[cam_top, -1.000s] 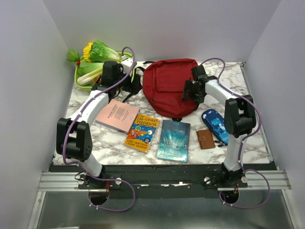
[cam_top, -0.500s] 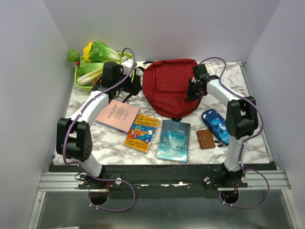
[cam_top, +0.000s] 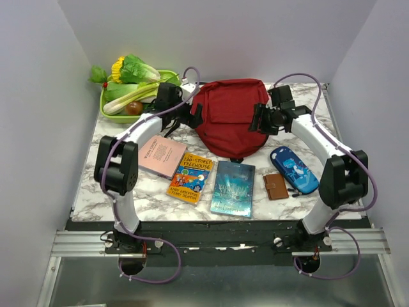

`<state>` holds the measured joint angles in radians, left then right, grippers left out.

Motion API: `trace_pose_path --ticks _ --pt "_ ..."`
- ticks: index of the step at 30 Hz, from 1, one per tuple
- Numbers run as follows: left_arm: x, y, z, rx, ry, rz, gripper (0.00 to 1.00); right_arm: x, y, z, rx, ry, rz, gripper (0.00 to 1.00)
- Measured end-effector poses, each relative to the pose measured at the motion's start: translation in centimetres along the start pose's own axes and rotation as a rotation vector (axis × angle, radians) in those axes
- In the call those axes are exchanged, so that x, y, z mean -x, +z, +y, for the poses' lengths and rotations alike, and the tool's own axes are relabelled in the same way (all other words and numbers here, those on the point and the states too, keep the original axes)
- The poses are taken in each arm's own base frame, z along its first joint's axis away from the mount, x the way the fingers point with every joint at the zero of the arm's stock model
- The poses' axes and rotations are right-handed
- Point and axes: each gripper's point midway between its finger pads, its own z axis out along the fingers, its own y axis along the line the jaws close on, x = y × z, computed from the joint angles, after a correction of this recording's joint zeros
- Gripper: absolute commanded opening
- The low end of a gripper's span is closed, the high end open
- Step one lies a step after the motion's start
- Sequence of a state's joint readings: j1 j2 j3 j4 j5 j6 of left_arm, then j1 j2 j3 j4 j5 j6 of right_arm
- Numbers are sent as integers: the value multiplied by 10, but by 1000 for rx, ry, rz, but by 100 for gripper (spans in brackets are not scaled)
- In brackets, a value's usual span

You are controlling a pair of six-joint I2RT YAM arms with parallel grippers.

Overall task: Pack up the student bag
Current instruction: Move the student bag to the center of the board.

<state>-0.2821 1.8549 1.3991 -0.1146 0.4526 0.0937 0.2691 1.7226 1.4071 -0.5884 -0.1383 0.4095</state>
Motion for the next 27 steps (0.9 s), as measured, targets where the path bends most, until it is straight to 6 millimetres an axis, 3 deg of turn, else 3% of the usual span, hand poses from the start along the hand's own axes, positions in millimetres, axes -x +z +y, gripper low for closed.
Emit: trace_pose_path --ticks 6,11,15,18,24,27 --pt "-14 41 -6 -73 -58 64 99 1 -45 2 11 -41 -90 71" --pt "-16 48 -20 -83 -76 104 99 9 -74 7 33 -58 -173 71" --pt "-20 52 -28 -42 -63 136 99 1 -73 2 24 -57 -168 71" --pt "-34 51 -31 0 -61 193 99 -3 -70 -1 16 -58 -155 71" --pt "-69 46 -18 137 -104 295 99 -1 -71 -4 10 -59 -161 70" --pt "-83 43 -14 177 -137 323 89 0 -71 -7 6 -57 -163 69"
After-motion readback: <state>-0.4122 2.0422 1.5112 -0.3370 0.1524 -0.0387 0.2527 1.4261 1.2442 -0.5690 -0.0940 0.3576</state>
